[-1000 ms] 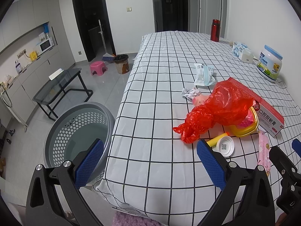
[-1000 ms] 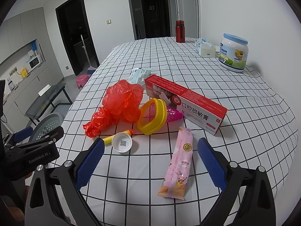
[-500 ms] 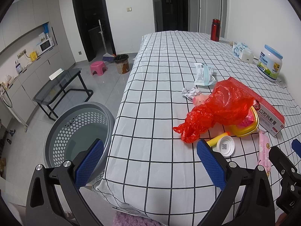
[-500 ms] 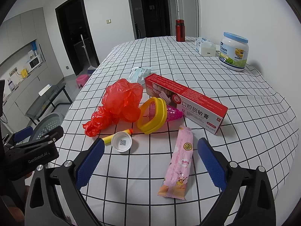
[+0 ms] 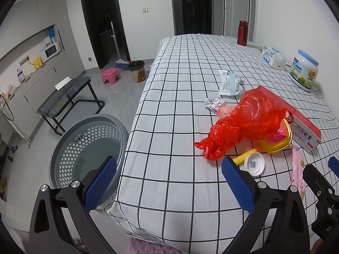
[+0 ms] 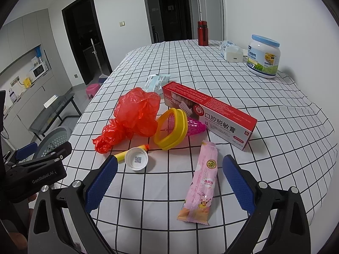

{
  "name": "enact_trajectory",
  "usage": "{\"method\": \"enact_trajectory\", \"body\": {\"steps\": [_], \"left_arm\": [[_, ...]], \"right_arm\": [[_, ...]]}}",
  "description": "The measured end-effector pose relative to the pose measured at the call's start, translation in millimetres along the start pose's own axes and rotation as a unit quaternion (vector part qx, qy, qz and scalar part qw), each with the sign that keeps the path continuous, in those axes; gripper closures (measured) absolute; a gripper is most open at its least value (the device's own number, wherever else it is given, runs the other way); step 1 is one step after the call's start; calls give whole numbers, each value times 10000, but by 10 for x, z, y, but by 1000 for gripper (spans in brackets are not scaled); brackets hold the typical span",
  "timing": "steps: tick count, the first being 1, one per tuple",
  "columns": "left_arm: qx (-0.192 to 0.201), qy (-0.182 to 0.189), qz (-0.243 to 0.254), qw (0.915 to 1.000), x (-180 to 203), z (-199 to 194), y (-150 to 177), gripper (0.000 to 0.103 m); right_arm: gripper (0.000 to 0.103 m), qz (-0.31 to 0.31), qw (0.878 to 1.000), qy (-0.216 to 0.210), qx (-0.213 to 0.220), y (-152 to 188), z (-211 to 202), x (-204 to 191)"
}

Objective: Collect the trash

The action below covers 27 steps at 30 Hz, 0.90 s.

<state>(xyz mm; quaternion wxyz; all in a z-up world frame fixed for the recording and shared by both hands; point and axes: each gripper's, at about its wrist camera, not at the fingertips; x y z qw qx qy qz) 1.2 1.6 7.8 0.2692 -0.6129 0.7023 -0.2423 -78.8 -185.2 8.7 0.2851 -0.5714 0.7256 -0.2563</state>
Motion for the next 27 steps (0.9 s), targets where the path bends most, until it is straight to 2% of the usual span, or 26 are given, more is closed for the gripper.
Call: {"method": "enact_trajectory", "body": {"steps": [27], "left_arm": [[51, 65, 0, 10000, 64, 43, 44, 6]], "right_arm": [[8, 0, 10000, -39, 6, 22, 24, 18]]}}
Point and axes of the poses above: each gripper's, at about its wrist camera, not at the fingertips, and z roughly the way its jaws point, x to its right, y to its underside
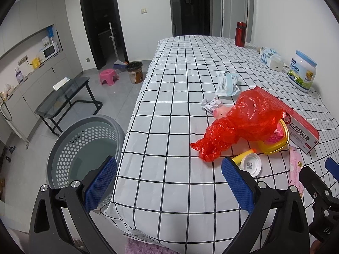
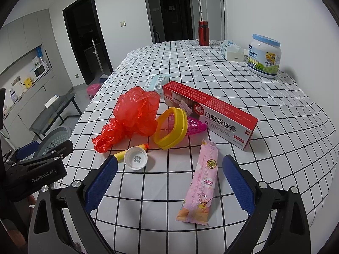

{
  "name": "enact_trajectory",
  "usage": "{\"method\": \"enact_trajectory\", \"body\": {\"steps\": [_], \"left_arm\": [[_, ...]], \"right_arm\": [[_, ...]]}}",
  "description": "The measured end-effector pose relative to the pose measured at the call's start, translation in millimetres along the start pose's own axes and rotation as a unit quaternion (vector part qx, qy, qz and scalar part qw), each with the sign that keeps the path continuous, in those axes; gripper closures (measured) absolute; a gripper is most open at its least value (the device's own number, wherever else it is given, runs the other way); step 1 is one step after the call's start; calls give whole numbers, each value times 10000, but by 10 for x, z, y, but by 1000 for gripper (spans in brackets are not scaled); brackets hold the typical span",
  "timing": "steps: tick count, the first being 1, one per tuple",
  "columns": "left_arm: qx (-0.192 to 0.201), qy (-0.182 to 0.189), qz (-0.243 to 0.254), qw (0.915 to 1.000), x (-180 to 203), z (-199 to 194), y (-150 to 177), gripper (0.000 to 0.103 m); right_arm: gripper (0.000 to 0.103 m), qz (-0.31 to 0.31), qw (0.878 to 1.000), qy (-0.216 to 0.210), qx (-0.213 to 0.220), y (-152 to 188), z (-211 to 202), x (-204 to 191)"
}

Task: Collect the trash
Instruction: 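Grasp the pink snack wrapper with the right tool while the left tool grasps the white bottle cap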

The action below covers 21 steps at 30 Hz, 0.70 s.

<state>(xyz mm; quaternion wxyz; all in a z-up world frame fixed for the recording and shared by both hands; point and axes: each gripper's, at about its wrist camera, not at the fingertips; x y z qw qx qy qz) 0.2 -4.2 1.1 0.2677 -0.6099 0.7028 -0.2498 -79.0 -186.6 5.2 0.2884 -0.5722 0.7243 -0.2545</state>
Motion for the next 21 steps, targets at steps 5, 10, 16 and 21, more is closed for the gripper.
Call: {"method": "enact_trajectory", "body": {"steps": [5, 10, 16, 21], "left_arm": [[3, 37, 49, 10000, 60, 24, 17, 6], [-27, 70, 155, 9999, 167, 100, 54, 6], [-109, 286, 135, 9994, 270, 218, 121, 6], [-197, 292, 192, 9992, 350, 315, 162, 6]], "right_arm": [[8, 23, 10000, 37, -53, 62, 42, 89], [8, 69, 9997, 174, -170, 160, 84, 246], [8, 306, 9985, 299, -344, 234, 196, 487], [9, 435, 9969, 356, -550, 261, 367, 605]]}}
Point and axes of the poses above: each gripper's, at about its wrist camera, not at the fingertips, and z roughly the way its jaws point, x to its right, y to its underside
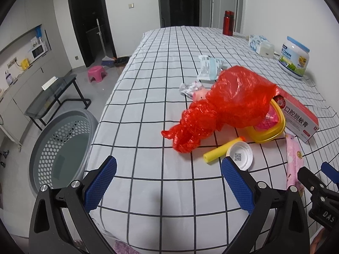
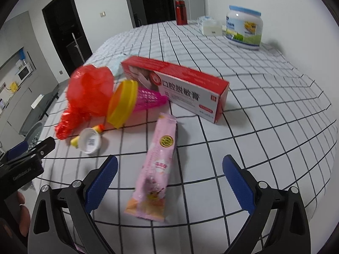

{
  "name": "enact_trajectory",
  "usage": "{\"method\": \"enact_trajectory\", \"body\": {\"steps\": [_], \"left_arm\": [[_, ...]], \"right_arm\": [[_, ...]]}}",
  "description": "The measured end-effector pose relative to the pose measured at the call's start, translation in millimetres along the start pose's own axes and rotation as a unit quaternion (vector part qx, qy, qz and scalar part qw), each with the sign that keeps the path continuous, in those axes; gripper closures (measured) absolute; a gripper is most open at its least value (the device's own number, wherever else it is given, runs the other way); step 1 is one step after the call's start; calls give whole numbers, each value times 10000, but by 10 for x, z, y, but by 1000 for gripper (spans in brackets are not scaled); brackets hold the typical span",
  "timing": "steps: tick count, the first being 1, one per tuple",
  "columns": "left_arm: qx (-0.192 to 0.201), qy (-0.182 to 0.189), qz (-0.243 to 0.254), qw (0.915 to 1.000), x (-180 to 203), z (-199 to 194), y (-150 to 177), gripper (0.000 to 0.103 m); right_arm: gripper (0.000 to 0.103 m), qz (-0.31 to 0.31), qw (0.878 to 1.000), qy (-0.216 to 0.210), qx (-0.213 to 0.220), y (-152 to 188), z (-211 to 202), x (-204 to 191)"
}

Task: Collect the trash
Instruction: 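Grasp the pink snack wrapper with the right tool while the left tool grasps the white bottle cap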

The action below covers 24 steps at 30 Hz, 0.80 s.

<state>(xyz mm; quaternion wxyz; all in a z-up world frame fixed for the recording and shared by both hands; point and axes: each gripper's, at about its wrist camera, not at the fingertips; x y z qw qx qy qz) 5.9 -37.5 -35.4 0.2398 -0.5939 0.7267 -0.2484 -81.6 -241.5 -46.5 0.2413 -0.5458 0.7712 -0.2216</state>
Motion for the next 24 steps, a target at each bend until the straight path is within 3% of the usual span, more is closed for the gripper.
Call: {"method": "enact_trajectory", "body": {"steps": [7, 15, 23, 24], "left_arm": [[-76, -2, 53, 10000, 62, 96, 35, 6], [-179, 45, 96, 9998, 101, 152, 52, 6], [-246, 186, 70, 9995, 185, 161, 58, 6], [-257, 203, 66, 9994, 200, 159, 62, 6]], "right_arm": [[9, -192, 9994, 213, -176, 2, 195, -37], [10, -374, 9986, 161, -328, 43, 281, -97], [53, -562, 9979, 163, -269, 59, 219, -142], [62, -565, 9980, 151, -249, 67, 197, -132]]}}
Point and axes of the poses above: each gripper's, at about its wrist camera, not at the fingertips, and z roughly the way its jaws point, x to its right, y to its underside
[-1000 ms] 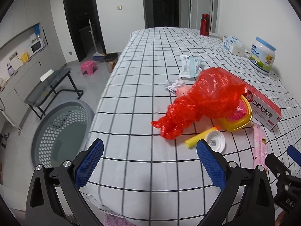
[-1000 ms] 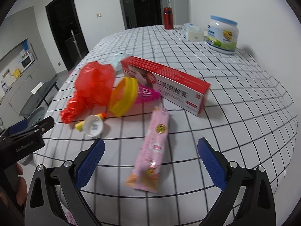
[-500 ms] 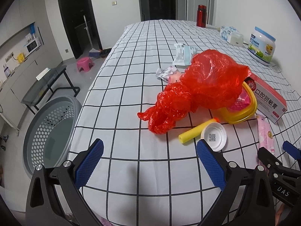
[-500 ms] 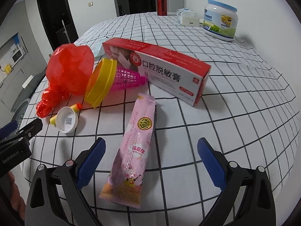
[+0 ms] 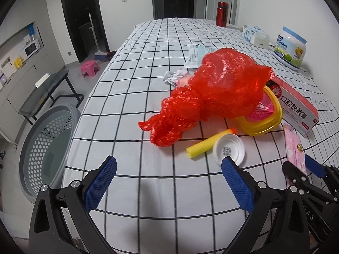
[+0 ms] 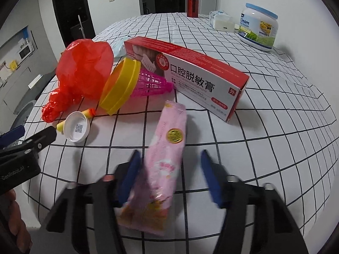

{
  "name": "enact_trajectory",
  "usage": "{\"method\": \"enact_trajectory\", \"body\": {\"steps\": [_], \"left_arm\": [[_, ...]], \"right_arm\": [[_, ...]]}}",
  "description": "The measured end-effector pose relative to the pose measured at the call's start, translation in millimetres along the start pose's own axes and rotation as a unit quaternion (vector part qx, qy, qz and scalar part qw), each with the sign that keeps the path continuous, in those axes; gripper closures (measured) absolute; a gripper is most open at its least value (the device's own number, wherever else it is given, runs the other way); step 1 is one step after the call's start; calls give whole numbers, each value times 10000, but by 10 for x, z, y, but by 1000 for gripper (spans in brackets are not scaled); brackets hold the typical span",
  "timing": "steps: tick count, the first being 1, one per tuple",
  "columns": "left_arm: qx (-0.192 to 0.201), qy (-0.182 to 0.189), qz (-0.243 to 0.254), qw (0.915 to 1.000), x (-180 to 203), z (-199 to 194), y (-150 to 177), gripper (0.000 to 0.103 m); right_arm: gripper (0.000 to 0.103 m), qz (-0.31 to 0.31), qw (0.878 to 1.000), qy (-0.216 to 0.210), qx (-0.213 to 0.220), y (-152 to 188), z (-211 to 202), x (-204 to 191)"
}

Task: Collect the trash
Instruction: 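Grasp the pink snack wrapper with the right tool while the left tool grasps the white bottle cap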

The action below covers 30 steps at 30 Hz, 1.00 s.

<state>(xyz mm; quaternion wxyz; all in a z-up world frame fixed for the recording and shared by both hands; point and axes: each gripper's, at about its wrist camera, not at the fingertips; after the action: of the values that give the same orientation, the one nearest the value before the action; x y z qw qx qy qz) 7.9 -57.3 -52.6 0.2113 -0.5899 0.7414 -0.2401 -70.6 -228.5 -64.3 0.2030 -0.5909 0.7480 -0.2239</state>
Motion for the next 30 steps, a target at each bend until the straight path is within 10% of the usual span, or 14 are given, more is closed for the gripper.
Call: {"method": "enact_trajectory", "body": {"steps": [24, 30], "left_arm": [[-332, 1, 153, 9993, 617, 251, -6, 7], [-249, 60, 124, 9996, 671, 254, -25, 23]], "right_arm": [[75, 365, 9942, -943, 361, 83, -218, 436], [75, 371, 9930, -1061, 376, 100, -199, 453]]}}
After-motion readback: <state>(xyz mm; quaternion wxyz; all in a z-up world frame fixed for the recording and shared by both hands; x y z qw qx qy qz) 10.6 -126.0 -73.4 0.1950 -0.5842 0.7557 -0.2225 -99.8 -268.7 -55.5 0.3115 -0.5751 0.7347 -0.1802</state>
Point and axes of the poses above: each gripper's, at about its wrist camera, not at the fingertips, and z roughly the way its jaws point, x to its right, y to its underside
